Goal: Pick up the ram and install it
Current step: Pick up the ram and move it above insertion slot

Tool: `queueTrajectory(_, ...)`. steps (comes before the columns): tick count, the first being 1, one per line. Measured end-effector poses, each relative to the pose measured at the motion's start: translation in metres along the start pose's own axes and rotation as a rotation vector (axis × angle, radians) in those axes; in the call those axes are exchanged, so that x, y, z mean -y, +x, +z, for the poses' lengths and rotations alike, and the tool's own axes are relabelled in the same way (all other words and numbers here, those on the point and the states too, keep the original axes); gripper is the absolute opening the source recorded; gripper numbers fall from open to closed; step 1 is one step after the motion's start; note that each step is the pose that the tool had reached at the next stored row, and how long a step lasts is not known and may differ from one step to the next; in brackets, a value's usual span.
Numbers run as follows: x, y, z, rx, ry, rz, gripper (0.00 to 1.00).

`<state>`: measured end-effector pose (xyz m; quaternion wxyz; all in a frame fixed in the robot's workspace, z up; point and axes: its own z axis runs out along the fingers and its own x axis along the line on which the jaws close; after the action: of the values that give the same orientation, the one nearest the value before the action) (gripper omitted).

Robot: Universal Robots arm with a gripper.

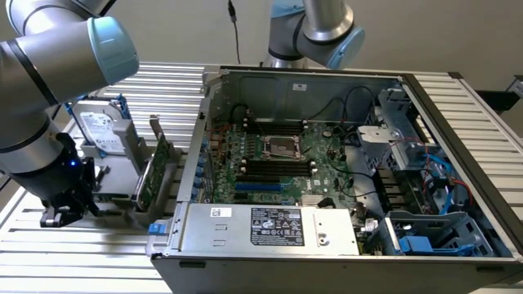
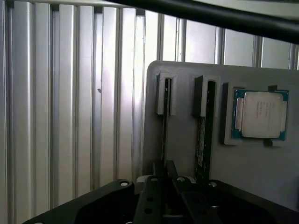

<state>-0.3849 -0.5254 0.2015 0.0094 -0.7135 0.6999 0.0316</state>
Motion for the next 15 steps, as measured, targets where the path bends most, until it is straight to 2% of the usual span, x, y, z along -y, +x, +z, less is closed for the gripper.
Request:
queueTrajectory(6, -0.0003, -0.001, -0.0208, 0.0052, 0.0002, -0.001, 0.14)
queueTrajectory(15, -0.0008, -0.003, -0.0611, 0.0070, -0.0001, -0.005, 0.14)
